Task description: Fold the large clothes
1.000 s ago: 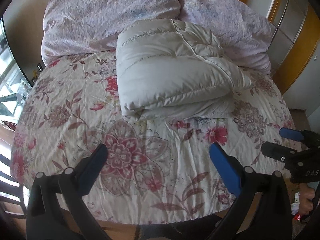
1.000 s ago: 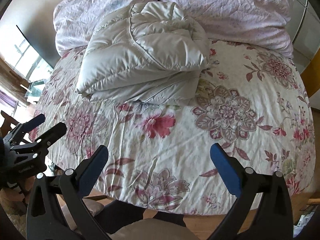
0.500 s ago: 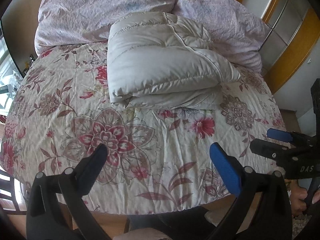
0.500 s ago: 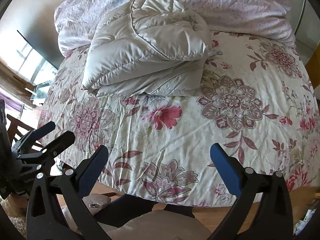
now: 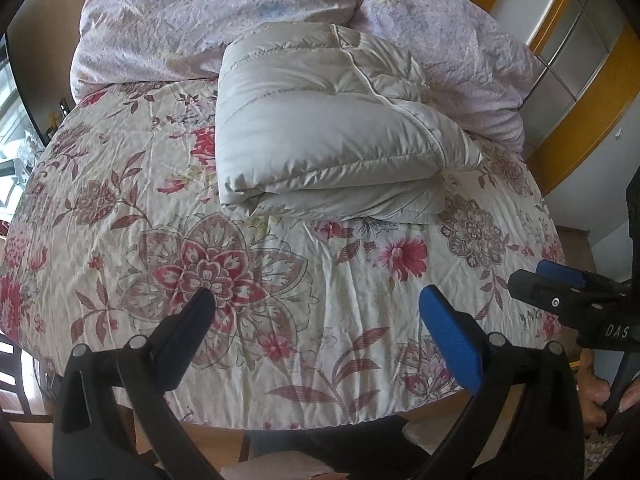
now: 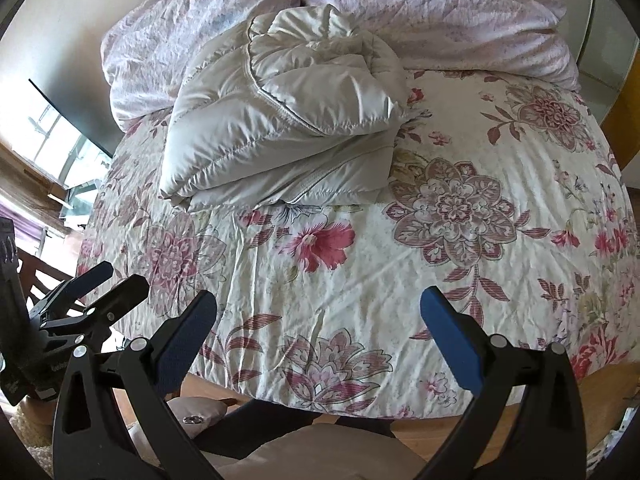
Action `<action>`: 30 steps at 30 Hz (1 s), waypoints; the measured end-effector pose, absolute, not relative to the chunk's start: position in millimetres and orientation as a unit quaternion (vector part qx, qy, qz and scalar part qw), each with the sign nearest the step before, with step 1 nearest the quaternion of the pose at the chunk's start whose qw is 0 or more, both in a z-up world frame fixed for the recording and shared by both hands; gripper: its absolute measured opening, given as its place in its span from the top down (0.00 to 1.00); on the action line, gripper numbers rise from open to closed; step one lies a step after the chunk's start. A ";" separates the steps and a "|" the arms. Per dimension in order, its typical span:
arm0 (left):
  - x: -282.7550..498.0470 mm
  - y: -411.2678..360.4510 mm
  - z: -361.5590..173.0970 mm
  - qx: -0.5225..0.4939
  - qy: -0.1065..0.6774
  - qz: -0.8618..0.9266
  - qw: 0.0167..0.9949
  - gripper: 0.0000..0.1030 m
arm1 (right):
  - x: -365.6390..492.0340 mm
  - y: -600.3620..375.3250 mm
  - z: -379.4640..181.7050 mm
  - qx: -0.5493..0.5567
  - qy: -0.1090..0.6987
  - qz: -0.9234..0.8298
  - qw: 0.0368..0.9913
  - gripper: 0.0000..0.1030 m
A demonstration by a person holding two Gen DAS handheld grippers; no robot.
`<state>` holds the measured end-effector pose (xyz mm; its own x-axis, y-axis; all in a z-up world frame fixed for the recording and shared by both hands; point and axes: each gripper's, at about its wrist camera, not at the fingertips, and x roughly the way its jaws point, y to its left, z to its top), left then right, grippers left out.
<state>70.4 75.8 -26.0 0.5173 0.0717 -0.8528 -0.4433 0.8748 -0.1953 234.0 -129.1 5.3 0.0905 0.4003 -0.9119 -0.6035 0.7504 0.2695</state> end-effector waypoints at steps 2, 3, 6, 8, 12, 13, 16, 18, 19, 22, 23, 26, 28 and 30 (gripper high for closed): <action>72.2 75.2 -25.4 -0.195 0.468 0.151 0.849 0.02 | 233.8 -127.2 5.7 -0.090 0.580 0.344 0.733 0.01; 73.0 75.4 -25.5 -0.195 0.468 0.151 0.849 0.02 | 233.8 -126.1 5.6 -0.091 0.579 0.345 0.733 0.01; 74.6 76.2 -26.2 -0.194 0.469 0.151 0.848 0.02 | 234.5 -123.9 4.9 -0.093 0.580 0.346 0.732 0.01; 75.8 77.2 -27.1 -0.194 0.471 0.151 0.847 0.02 | 235.3 -123.5 4.6 -0.092 0.580 0.346 0.731 0.01; 75.8 77.5 -27.6 -0.194 0.471 0.151 0.847 0.02 | 235.7 -122.6 4.0 -0.092 0.581 0.345 0.731 0.01; 76.1 77.6 -27.9 -0.194 0.472 0.152 0.847 0.02 | 236.1 -122.0 3.7 -0.093 0.582 0.344 0.731 0.01; 77.7 77.8 -29.8 -0.193 0.473 0.152 0.846 0.02 | 236.6 -121.4 2.8 -0.093 0.582 0.344 0.731 0.01; 78.5 78.2 -30.3 -0.192 0.474 0.152 0.846 0.02 | 236.7 -121.4 2.7 -0.093 0.582 0.344 0.731 0.01; 78.6 78.1 -30.3 -0.192 0.474 0.152 0.846 0.02 | 237.0 -121.0 2.4 -0.093 0.582 0.344 0.731 0.01; 79.8 78.4 -30.2 -0.190 0.475 0.151 0.846 0.02 | 237.2 -121.1 2.2 -0.092 0.583 0.344 0.731 0.01; 80.0 78.5 -30.3 -0.190 0.475 0.151 0.846 0.02 | 237.1 -121.2 2.4 -0.092 0.583 0.344 0.731 0.01; 80.6 78.6 -30.7 -0.189 0.476 0.151 0.846 0.02 | 238.3 -120.4 0.9 -0.092 0.584 0.344 0.730 0.01; 80.6 78.5 -30.4 -0.190 0.475 0.151 0.846 0.02 | 239.6 -120.4 -0.3 -0.092 0.584 0.344 0.729 0.01; 80.8 78.7 -30.5 -0.189 0.475 0.151 0.846 0.02 | 239.5 -120.1 -0.5 -0.092 0.584 0.344 0.729 0.01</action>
